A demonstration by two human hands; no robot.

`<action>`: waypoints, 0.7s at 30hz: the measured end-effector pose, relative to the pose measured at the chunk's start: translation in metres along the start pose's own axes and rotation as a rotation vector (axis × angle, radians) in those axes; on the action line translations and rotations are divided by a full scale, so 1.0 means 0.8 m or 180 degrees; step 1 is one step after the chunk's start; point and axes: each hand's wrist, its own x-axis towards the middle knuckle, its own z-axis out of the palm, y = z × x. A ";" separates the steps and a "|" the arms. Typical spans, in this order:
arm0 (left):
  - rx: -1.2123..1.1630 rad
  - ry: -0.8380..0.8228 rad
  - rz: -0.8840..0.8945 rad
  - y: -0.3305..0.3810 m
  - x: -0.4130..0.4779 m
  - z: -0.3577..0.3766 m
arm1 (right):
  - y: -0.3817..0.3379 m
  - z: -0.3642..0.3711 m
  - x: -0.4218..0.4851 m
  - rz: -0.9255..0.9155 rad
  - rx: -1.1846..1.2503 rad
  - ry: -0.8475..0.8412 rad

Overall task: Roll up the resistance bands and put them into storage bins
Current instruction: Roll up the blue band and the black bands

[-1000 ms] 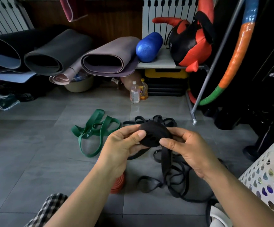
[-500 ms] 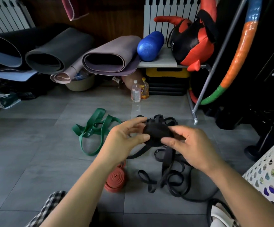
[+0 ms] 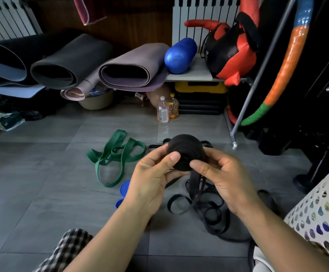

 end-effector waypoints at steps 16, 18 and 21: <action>0.0460 0.0090 0.0171 0.014 0.007 -0.012 | -0.005 -0.015 0.011 0.0051 -0.0150 -0.0200; 0.0110 0.0068 0.0121 0.008 0.004 -0.007 | -0.004 -0.007 0.011 0.0030 0.0061 -0.0171; -0.0170 0.0079 0.0027 0.004 0.000 -0.003 | -0.009 -0.005 0.012 0.0012 0.0193 -0.0167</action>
